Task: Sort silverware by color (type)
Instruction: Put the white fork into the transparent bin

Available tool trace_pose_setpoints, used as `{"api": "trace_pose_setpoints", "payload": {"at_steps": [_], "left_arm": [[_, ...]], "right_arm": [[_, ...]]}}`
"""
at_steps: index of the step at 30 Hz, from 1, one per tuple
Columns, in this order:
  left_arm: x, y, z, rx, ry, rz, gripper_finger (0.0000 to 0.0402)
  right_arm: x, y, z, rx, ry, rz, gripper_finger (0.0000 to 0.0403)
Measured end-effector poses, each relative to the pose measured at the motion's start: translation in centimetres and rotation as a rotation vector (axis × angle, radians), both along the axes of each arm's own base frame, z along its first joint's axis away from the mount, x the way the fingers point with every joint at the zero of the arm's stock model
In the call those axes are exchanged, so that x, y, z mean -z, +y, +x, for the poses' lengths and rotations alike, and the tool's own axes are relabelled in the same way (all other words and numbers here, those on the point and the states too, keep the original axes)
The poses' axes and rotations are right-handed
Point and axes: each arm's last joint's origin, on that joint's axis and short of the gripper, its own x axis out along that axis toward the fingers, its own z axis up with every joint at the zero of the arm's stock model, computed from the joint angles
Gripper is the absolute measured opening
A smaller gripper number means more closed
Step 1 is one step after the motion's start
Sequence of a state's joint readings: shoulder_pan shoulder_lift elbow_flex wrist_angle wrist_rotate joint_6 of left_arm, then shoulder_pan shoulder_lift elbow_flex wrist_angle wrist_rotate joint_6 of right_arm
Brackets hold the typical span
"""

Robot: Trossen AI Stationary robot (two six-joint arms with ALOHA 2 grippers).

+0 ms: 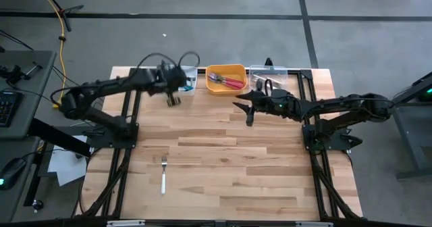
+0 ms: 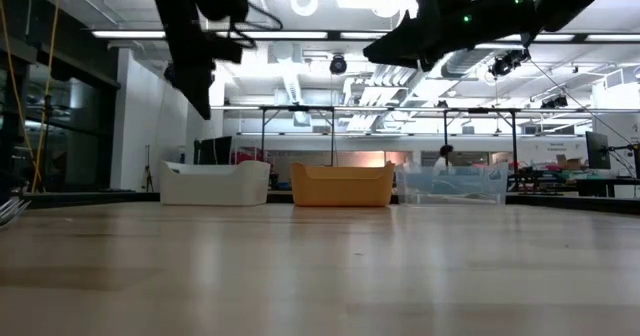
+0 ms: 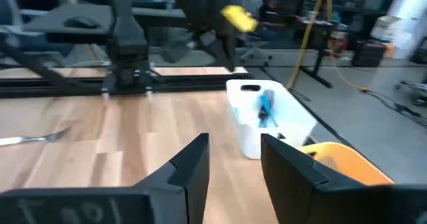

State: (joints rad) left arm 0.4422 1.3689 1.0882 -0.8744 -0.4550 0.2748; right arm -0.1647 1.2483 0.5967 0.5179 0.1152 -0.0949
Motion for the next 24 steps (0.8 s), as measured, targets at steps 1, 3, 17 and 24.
{"api": "trace_pose_setpoints", "payload": {"at_steps": [1, 3, 17, 24], "left_arm": [[-0.2, -1.4, 0.1, -0.031, -0.034, -0.033, 0.0004], [-0.2, -4.2, 0.2, -0.104, -0.088, -0.111, 0.0003], [2.8, -21.3, -0.6, -0.747, -0.092, -0.620, 0.0024], [4.8, -26.6, -1.3, -0.986, -0.040, -0.677, 0.0076]], "right_arm": [[0.1, -0.1, -0.1, -0.013, -0.006, 0.000, 0.0122], [0.2, -0.3, -0.2, -0.025, -0.024, 0.001, 0.0106], [0.6, -0.8, -0.4, -0.021, 0.012, -0.039, 0.0018], [0.5, -0.9, -0.4, -0.022, 0.016, -0.084, 0.0003]]}}
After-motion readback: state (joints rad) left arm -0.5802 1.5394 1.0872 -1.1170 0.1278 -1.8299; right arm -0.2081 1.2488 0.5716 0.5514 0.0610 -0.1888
